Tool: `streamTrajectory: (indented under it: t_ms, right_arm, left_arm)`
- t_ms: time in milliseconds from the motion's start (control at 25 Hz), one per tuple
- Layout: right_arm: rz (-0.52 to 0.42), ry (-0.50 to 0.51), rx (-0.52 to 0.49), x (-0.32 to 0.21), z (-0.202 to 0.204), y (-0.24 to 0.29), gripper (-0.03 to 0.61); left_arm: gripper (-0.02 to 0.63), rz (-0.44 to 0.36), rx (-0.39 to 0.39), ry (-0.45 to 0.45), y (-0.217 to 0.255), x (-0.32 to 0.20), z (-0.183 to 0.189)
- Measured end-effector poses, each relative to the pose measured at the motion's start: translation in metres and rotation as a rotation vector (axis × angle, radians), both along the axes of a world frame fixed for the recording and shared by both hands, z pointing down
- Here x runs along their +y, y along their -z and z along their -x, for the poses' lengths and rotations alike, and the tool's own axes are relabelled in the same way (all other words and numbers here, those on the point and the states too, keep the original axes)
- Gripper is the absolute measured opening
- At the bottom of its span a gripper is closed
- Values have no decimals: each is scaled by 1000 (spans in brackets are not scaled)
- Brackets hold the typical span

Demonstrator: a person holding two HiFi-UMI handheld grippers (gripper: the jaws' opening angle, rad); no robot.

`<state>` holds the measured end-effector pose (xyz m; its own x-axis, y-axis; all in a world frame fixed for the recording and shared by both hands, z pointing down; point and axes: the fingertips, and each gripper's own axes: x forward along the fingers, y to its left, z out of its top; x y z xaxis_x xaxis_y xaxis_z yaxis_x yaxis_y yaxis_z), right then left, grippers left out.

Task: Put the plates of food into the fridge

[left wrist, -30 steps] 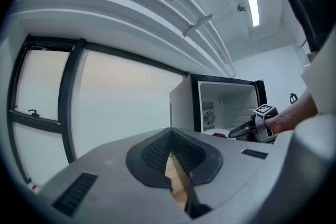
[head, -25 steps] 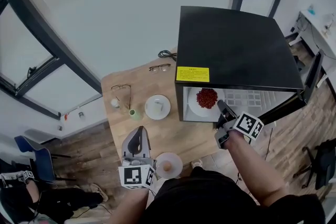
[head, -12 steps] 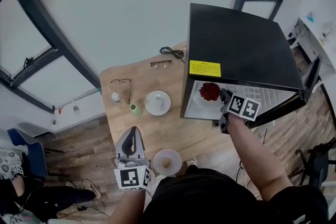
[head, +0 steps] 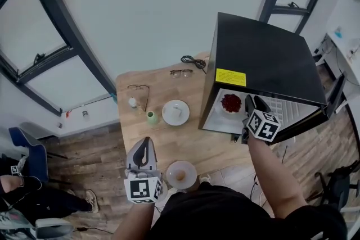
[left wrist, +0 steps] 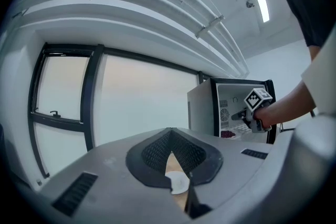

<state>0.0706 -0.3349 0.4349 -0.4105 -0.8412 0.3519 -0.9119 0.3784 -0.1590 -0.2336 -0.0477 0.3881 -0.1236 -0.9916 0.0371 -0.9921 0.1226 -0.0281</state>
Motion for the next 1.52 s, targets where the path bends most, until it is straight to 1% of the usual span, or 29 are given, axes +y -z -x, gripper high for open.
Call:
streamTrajectory:
  t_ms: [80, 120, 240, 400, 480, 600, 680, 800, 920, 960, 1000, 1080, 1160, 1320, 1400, 1480, 1520]
  right_arm:
    - [-72, 40, -21, 13, -1, 17, 153]
    - [-89, 59, -23, 19, -3, 21, 153]
    - [-105, 118, -57, 38, -7, 27, 153]
    - [-146, 232, -159, 72, -1, 38, 152]
    - [-169, 285, -170, 91, 4, 38, 136]
    - [-177, 366, -147, 121, 18, 28, 127]
    - [-150, 416, -158, 142, 30, 16, 126]
    - [-58, 517, -167, 184, 51, -19, 126]
    - [36, 633, -78, 235, 72, -69, 126]
    - [79, 658, -60, 252, 76, -86, 126]
    - [133, 674, -62, 269, 79, -103, 126]
    - [258, 688, -99, 300, 81, -135, 127]
    - [385, 653, -155, 320, 81, -164, 127]
    - [607, 457, -276, 336, 72, -219, 165]
    - [681, 403, -344, 348, 71, -239, 178]
    - [714, 373, -415, 353, 73, -252, 188]
    - [716, 364, -434, 354, 73, -258, 189]
  left_arm:
    - [3, 12, -18, 4, -1, 3, 0]
    - [3, 13, -15, 1, -2, 4, -1]
    - [3, -7, 6, -4, -2, 10, -3]
    - [3, -13, 18, 1, -3, 21, -3]
    - [3, -16, 21, 1, -5, 28, -4]
    - [3, -15, 25, 2, -8, 40, -3]
    - [3, -15, 24, 3, -10, 50, -1]
    - [3, -5, 26, 6, -16, 69, 2]
    - [3, 12, 32, 14, -23, 86, 11]
    - [4, 20, 32, 14, -26, 92, 13]
    - [4, 29, 32, 12, -28, 97, 15]
    - [3, 44, 28, 5, -35, 106, 16]
    - [3, 47, 12, -4, -39, 111, 17]
    - [3, 25, -50, -12, -31, 120, 19]
    - [3, 27, -70, -17, -25, 130, 22]
    - [3, 43, -85, -15, -25, 138, 27]
    - [3, 55, -89, -9, -27, 142, 29]
